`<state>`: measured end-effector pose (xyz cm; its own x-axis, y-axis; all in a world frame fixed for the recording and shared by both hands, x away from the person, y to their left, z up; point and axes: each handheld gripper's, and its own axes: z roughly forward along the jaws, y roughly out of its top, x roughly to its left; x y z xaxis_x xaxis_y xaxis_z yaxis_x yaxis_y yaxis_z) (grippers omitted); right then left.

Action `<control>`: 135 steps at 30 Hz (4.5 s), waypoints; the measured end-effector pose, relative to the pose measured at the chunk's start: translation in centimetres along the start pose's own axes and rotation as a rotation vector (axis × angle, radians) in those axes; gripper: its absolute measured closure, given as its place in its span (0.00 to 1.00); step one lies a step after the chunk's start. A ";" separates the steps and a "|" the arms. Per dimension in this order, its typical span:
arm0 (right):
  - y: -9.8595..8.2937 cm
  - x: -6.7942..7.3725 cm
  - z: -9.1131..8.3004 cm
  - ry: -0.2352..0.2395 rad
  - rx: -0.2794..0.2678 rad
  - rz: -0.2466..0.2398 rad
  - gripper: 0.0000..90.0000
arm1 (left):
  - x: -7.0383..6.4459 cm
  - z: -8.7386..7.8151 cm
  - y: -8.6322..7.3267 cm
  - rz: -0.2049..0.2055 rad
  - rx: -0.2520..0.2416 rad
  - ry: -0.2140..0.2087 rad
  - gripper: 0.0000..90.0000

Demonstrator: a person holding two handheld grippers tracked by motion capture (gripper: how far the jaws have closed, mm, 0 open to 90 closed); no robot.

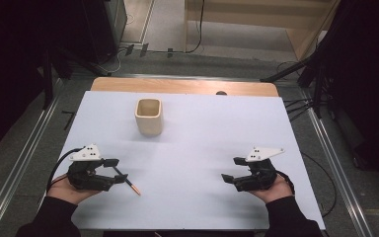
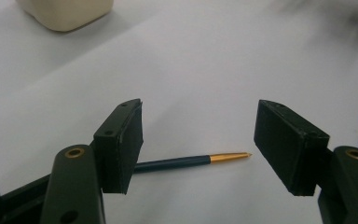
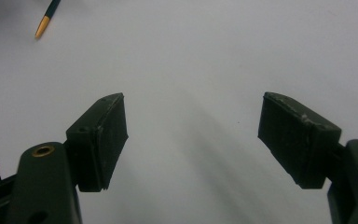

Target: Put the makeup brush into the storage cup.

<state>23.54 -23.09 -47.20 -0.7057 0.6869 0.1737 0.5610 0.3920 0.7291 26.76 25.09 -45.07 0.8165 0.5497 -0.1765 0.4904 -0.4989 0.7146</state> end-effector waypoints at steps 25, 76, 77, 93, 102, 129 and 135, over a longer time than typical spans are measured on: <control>0.0 0.0 0.0 0.020 -0.019 0.009 0.27 | 1.7 2.6 2.4 0.035 -0.047 0.010 0.37; 0.1 0.1 0.4 0.102 -0.024 0.018 0.26 | 6.0 3.1 7.7 0.594 0.223 -0.364 0.38; 0.1 0.1 0.4 0.102 -0.024 0.018 0.26 | 6.0 3.2 7.7 0.600 0.239 -0.357 0.38; 0.0 0.0 0.5 0.089 -0.007 0.020 0.26 | 4.2 3.1 7.8 0.786 0.424 -0.344 0.37; -0.1 0.0 0.6 0.092 -0.001 0.026 0.26 | 3.6 2.9 7.8 0.860 0.488 -0.327 0.37; -0.1 0.0 0.6 0.091 0.010 0.028 0.26 | 3.4 4.4 6.9 0.990 0.627 -0.336 0.40; -0.1 0.0 0.6 0.091 0.011 0.028 0.26 | 3.1 5.0 6.9 1.001 0.630 -0.339 0.41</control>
<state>23.76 -22.77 -47.70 -0.7259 0.6394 0.2536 0.5855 0.3808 0.7157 34.24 20.00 -44.04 0.9090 -0.4160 0.0273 -0.4126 -0.8883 0.2015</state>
